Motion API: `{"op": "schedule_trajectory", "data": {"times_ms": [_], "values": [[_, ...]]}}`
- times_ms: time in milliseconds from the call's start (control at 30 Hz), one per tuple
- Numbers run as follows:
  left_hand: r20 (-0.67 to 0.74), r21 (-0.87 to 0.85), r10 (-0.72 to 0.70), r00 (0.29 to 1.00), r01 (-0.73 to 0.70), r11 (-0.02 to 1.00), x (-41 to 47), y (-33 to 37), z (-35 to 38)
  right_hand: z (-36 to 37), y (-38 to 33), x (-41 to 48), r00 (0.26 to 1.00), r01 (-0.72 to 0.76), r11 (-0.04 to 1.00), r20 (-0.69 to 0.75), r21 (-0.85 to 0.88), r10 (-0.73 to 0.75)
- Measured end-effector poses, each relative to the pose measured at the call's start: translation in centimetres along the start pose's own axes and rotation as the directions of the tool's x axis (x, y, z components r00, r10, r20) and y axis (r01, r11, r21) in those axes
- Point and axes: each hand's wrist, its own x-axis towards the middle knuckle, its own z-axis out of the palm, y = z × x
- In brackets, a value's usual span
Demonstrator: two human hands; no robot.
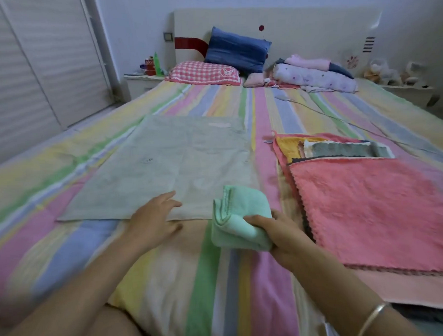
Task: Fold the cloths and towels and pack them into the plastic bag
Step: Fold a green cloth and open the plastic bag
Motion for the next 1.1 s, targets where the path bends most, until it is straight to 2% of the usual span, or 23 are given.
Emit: {"op": "schedule_trajectory", "data": {"times_ms": [133, 267, 533, 633, 733, 767, 833, 933, 1000, 1100], "values": [[0.04, -0.052, 0.007, 0.999, -0.004, 0.999, 1.7, -2.1, -0.4, 0.3, 0.4, 0.5, 0.997, -0.038, 0.999, 0.06, -0.005, 0.038], [0.103, -0.126, 0.048, 0.994, -0.034, 0.991, 2.8, -1.9, -1.8, -0.5, 0.1, 0.8, 0.997, -0.057, 0.998, 0.052, 0.02, 0.055], [0.055, 0.103, 0.043, 0.998, -0.048, 0.994, 2.2, 4.3, -2.3, -2.1, -1.6, -0.5, 0.993, 0.017, 0.999, 0.112, 0.045, -0.022], [0.08, 0.151, 0.105, 0.991, -0.116, 0.982, -0.1, 7.3, -3.1, -3.4, -2.8, -2.0, 0.994, 0.057, 0.997, 0.094, 0.051, -0.062], [0.231, 0.177, 0.156, 0.96, -0.199, 0.964, -3.1, 9.2, -3.2, -4.8, -3.8, -4.0, 0.991, 0.132, 0.981, 0.045, -0.141, -0.127], [0.296, 0.17, 0.153, 0.943, -0.21, 0.963, -3.6, 9.3, -2.8, -5.4, -3.9, -4.7, 0.987, 0.163, 0.955, 0.05, -0.247, -0.155], [0.38, 0.077, 0.139, 0.914, -0.181, 0.98, -4.1, 9.0, -1.9, -6.3, -4.0, -6.3, 0.977, 0.203, 0.859, 0.16, -0.47, -0.143], [0.361, -0.198, 0.179, 0.915, -0.112, 0.974, -3.5, 8.9, -0.6, -7.1, -3.7, -8.4, 0.943, 0.231, 0.616, 0.329, -0.753, 0.048], [0.346, -0.303, 0.243, 0.906, -0.137, 0.943, -3.1, 8.8, 0.4, -6.9, -3.5, -8.9, 0.926, 0.28, 0.453, 0.363, -0.846, 0.105], [0.344, -0.381, 0.327, 0.88, -0.188, 0.905, -3.0, 8.8, 1.4, -6.2, -2.9, -8.9, 0.912, 0.384, 0.224, 0.406, -0.896, 0.061]]}}
